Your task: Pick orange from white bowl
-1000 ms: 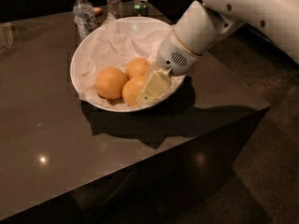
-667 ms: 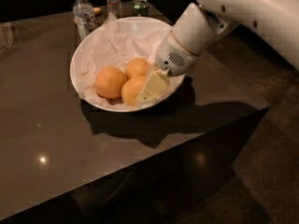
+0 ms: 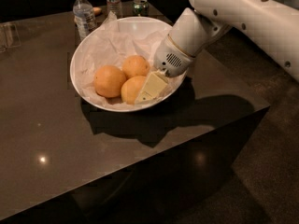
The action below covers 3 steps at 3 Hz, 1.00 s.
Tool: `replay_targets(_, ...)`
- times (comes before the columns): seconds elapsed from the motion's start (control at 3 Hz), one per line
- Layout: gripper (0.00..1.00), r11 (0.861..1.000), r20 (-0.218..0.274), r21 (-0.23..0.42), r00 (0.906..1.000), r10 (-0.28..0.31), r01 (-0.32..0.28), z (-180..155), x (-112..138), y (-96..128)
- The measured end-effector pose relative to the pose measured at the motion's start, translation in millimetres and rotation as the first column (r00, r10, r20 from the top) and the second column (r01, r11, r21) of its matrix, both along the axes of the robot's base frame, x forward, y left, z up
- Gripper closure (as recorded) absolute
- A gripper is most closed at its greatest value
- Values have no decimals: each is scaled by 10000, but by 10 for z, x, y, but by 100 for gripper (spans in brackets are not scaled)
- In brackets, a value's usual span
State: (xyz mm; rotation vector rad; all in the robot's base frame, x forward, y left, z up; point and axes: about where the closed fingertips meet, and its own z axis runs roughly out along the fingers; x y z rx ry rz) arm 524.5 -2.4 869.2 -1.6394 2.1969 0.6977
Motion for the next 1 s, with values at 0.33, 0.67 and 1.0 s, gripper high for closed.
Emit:
replay_targets(0.33, 32, 9999, -216, -54, 9997, -136, 135, -78, 53, -13)
replay_targets(0.67, 51, 9998, -254, -53, 9994, -214, 213, -102, 68, -24)
replay_targets(1.0, 74, 9989, -120, 43, 9988, -474, 475, -97, 69, -69)
